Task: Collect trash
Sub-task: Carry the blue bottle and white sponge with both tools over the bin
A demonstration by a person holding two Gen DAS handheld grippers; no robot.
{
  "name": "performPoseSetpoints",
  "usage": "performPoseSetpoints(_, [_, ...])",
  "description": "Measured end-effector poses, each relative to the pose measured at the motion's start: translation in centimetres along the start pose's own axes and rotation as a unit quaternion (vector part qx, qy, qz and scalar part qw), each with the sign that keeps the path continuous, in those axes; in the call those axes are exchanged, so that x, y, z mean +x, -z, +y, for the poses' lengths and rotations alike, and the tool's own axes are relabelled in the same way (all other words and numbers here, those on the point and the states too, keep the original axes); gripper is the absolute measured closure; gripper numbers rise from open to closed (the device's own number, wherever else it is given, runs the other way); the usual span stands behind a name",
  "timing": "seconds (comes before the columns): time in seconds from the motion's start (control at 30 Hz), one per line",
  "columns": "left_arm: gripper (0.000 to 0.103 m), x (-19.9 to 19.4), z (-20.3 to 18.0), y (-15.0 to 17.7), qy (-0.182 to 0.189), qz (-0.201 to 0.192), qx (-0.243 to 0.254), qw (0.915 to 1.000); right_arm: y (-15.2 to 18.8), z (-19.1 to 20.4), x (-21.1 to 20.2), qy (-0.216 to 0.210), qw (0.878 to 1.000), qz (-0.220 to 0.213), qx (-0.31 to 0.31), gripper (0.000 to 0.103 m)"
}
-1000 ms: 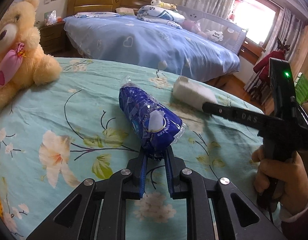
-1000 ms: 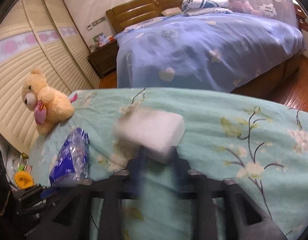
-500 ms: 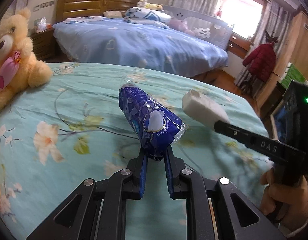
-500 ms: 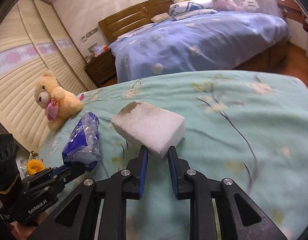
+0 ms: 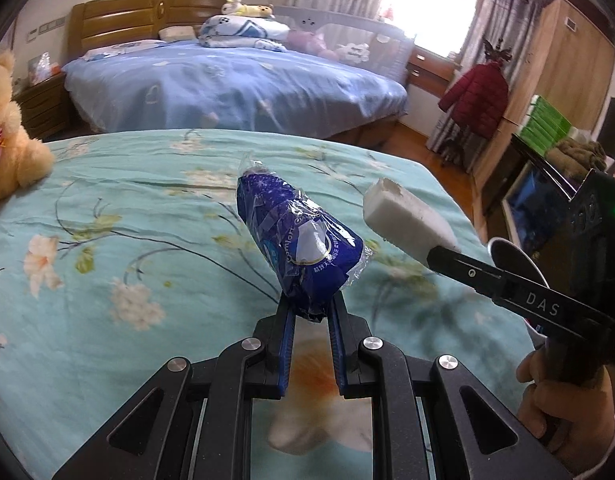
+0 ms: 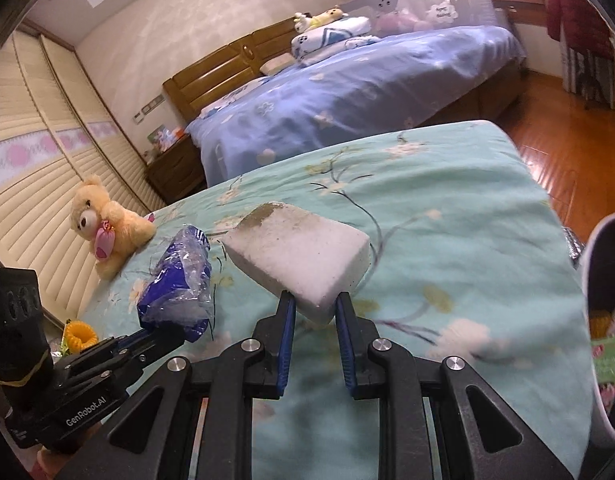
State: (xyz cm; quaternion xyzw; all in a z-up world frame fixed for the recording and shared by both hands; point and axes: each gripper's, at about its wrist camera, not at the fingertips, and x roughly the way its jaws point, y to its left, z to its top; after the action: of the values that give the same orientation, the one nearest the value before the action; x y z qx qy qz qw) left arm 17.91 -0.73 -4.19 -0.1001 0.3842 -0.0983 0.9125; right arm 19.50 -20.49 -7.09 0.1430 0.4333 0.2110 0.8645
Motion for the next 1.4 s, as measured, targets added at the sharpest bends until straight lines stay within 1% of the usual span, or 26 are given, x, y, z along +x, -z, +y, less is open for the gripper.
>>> performPoseSetpoints(0.3, [0.088, -0.5, -2.1, 0.9, 0.009, 0.006, 0.021, 0.9997, 2.0, -1.6, -2.4, 0.006, 1.000, -0.010, 0.028, 0.083])
performPoseSetpoints(0.5, [0.088, -0.6, -3.5, 1.2, 0.013, 0.010, 0.036, 0.9992, 3.0, -2.3, -3.9, 0.013, 0.999, -0.017, 0.031, 0.083])
performPoseSetpoints(1.0, [0.088, -1.3, -8.0, 2.2, 0.018, 0.013, 0.082, 0.9964, 4.3, -4.2, -8.3, 0.036, 0.997, -0.048, 0.037, 0.083])
performPoseSetpoints(1.4, [0.088, -1.3, -10.3, 2.5, 0.031, 0.015, 0.107, 0.9937, 5.2, -5.8, -10.2, 0.045, 0.996, -0.057, 0.048, 0.083])
